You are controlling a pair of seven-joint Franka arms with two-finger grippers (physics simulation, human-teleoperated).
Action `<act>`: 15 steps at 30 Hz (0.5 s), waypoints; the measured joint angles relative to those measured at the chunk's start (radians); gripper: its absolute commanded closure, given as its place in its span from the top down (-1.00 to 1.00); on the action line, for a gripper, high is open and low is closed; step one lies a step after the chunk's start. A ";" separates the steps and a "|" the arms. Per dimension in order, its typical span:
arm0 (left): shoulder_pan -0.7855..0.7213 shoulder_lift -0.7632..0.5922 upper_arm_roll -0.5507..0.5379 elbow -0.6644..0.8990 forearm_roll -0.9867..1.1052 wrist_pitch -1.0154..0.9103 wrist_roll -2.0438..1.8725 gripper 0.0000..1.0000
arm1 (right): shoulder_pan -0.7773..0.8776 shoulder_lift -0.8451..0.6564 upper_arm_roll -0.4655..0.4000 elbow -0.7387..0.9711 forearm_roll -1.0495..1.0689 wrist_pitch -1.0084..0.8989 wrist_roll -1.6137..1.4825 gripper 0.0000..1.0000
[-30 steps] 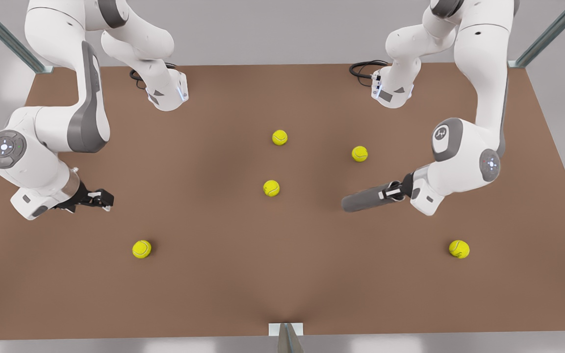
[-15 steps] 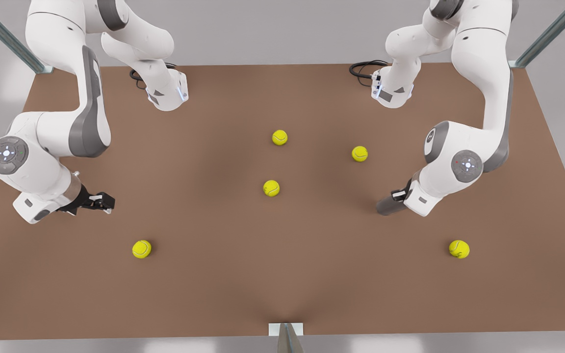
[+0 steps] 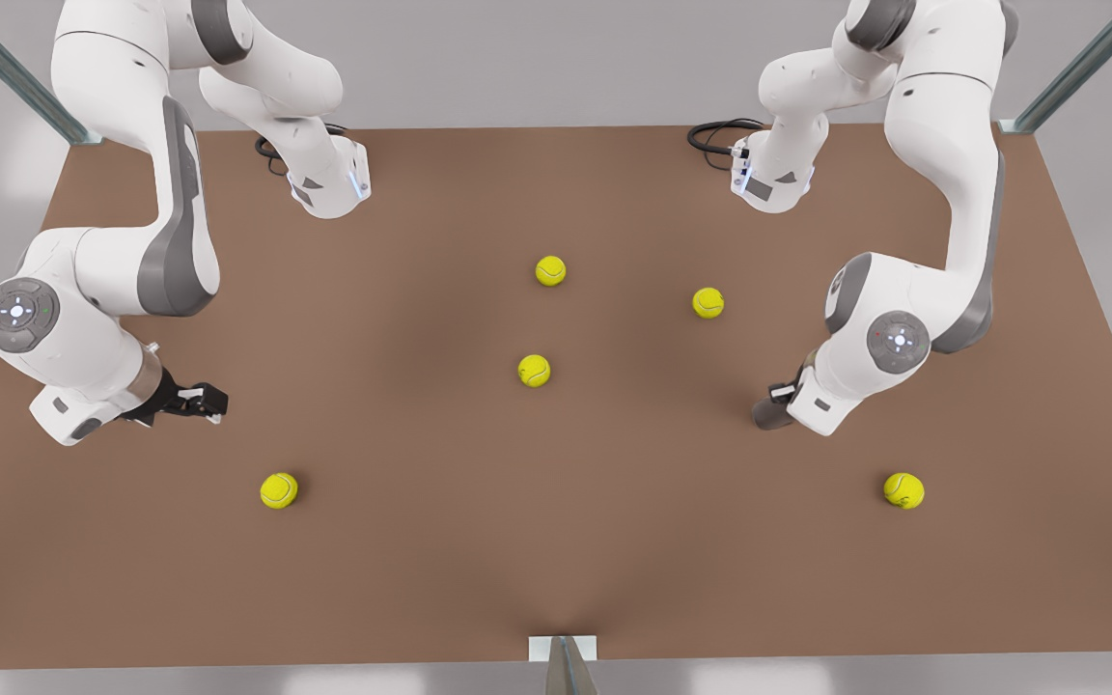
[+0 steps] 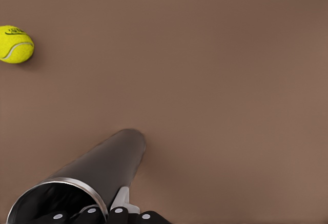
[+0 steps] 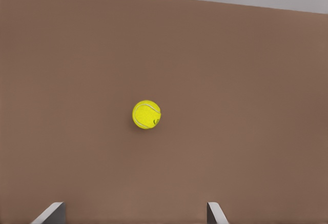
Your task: Put the tennis tube upright
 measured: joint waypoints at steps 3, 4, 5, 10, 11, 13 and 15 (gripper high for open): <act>0.000 0.013 0.000 0.001 0.001 0.001 -0.002 -0.57 | 0.000 0.002 0.000 -0.001 0.000 0.000 0.000 1.00; 0.000 0.016 0.000 0.002 0.002 0.001 -0.002 -0.57 | 0.000 0.002 0.000 0.000 0.000 0.000 0.000 1.00; 0.000 0.019 0.000 0.005 0.002 0.001 -0.002 -0.57 | 0.000 0.002 0.000 0.000 0.000 0.000 0.000 1.00; 0.000 0.022 0.000 0.017 0.006 -0.013 -0.002 -0.21 | 0.000 0.001 0.000 -0.001 0.000 0.000 0.000 1.00; 0.000 0.028 -0.001 0.027 0.012 -0.023 -0.002 0.10 | -0.001 0.002 0.000 -0.001 0.000 0.000 0.000 1.00; -0.003 0.027 -0.002 0.031 0.020 -0.023 -0.006 0.72 | -0.001 0.002 0.000 -0.001 0.000 0.000 0.000 1.00; -0.010 0.025 -0.001 0.058 0.023 -0.064 -0.009 0.99 | -0.011 0.003 0.000 -0.001 0.007 0.000 0.000 1.00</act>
